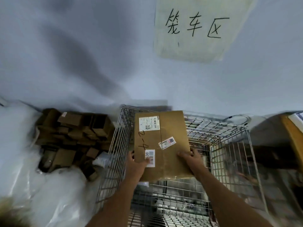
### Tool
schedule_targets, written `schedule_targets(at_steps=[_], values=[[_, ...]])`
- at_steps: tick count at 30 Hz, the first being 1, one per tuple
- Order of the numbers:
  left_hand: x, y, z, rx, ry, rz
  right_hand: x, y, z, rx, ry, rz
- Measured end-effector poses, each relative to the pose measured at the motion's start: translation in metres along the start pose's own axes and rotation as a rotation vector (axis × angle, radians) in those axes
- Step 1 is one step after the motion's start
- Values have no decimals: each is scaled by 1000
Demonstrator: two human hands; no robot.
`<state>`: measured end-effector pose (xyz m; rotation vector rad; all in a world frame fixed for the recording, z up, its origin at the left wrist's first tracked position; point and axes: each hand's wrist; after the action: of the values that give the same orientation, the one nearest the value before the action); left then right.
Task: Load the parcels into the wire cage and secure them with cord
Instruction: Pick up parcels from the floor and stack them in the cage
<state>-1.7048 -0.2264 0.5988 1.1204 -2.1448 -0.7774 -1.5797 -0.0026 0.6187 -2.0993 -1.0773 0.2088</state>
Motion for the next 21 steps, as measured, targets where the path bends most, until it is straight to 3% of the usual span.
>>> schedule_targets(at_steps=[6,12,21], values=[[-57,-80,56,115,-32,154,15,117,82,-139,24,-22],[-130,-138,164,110,-200,316,29,217,192,-192,152,6],[-201,-207,290,95,-294,498,18,287,325,-220,230,87]])
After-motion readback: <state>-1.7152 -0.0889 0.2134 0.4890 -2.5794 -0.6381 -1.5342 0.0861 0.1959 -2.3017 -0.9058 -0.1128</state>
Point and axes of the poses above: each hand's wrist, its own z-axis towards the middle knuckle, its own x-axis out of the back of the hand, y = z × x, and after that the axes turned 1 degree about z, right-handed
